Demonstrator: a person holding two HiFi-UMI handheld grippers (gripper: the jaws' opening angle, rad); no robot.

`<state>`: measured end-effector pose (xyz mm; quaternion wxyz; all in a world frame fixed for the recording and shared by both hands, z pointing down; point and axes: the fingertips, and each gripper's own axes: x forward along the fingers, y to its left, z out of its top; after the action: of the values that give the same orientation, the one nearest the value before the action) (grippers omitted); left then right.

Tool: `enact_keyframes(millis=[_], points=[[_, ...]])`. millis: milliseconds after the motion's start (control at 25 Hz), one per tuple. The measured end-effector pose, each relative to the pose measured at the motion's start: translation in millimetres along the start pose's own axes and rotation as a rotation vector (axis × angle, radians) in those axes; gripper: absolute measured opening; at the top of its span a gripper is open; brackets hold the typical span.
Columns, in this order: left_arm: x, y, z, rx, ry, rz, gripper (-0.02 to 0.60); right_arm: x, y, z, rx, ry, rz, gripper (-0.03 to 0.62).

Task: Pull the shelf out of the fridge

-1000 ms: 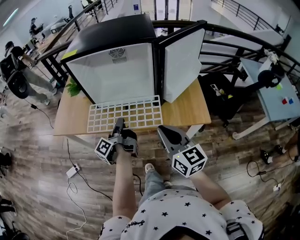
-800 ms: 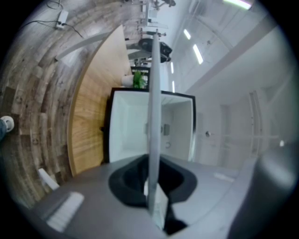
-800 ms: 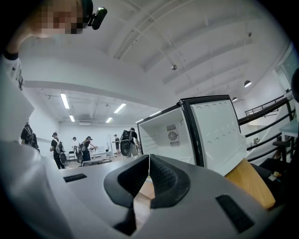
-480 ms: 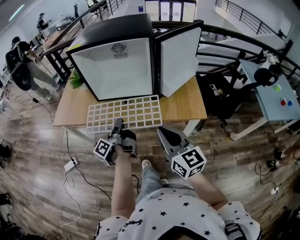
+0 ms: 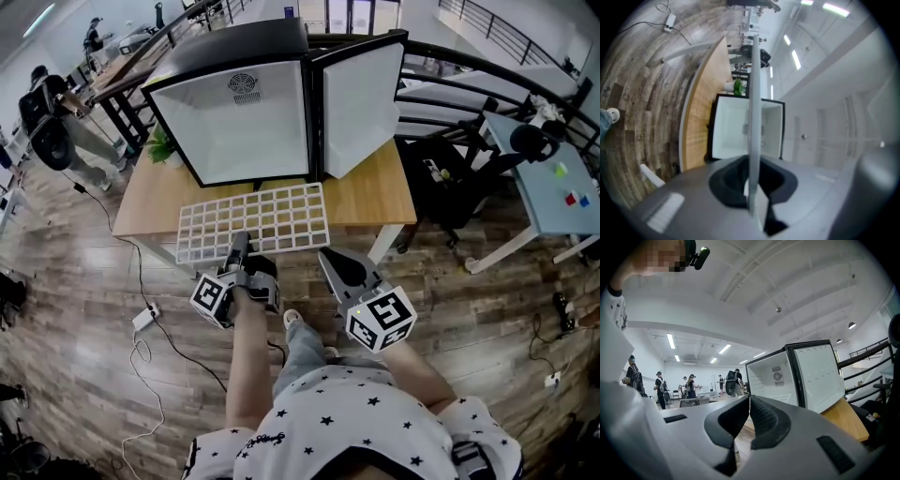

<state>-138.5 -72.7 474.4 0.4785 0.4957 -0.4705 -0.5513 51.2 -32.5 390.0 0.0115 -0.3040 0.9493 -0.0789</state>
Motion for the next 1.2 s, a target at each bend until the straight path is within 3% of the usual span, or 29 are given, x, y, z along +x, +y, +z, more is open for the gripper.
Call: enact_keyframes(millis=[280,1200], points=[[-25,6,-9,-0.005,-0.001,-0.007,0.031,-22,7,-12,0.021,0.009,0.001,0.021],[-25,2,-3,-0.002,-0.005,-0.01,0.031,-21,12,-14,-0.012,0.014,-0.022,0.02]])
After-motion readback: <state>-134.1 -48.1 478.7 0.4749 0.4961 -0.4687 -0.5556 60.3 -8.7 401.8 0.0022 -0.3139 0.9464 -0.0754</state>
